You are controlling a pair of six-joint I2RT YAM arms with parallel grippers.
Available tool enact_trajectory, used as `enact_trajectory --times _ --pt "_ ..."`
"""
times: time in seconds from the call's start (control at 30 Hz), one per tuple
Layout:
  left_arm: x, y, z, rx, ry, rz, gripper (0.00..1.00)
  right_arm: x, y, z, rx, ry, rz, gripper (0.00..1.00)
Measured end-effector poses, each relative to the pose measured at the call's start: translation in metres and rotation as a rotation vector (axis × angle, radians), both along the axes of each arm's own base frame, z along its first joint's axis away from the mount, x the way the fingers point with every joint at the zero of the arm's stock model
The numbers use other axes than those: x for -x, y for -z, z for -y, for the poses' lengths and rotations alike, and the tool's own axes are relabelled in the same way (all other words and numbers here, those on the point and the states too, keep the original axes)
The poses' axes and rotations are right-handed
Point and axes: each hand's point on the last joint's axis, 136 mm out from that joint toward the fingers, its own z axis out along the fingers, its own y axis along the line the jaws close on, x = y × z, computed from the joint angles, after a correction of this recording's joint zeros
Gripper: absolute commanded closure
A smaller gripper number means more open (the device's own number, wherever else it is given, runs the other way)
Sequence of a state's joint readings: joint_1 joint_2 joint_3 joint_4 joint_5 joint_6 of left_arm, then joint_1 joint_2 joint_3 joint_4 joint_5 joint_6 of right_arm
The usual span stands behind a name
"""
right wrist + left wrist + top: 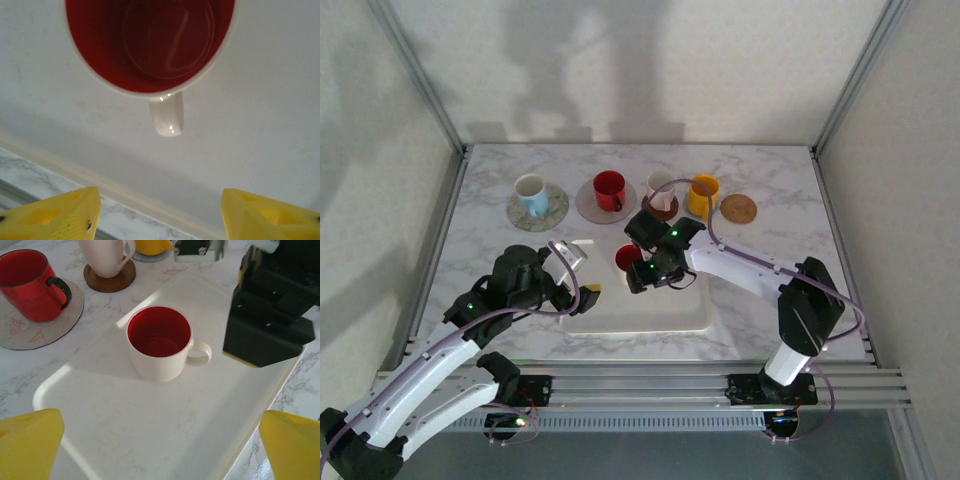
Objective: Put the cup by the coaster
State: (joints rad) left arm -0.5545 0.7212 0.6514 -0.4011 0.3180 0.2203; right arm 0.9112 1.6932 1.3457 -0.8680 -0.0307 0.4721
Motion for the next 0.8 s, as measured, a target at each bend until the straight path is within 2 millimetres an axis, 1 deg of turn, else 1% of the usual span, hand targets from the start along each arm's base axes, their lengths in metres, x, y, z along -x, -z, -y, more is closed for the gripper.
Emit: enact_trajectory --times 0.13,0.3,0.4,0.6,0.8 --pt "0.001 0.001 -0.001 -0.007 0.006 0.010 0.00 -0.004 0.020 -0.005 0.025 0.017 -0.023 0.47" --pt "0.000 0.002 -0.002 -0.011 0.004 0.017 0.00 -0.005 0.044 -0.007 0.066 0.029 -0.056 0.53" --pt "-0.001 0.003 -0.003 -0.013 0.002 0.016 0.00 -0.006 0.054 -0.008 0.085 0.030 -0.070 0.56" --pt "-0.001 0.010 -0.004 -0.017 -0.002 0.010 0.00 -0.008 0.064 -0.011 0.095 0.032 -0.078 0.62" --pt "-0.002 0.013 -0.004 -0.019 -0.003 0.006 0.00 -0.011 0.064 -0.012 0.094 0.033 -0.069 0.66"
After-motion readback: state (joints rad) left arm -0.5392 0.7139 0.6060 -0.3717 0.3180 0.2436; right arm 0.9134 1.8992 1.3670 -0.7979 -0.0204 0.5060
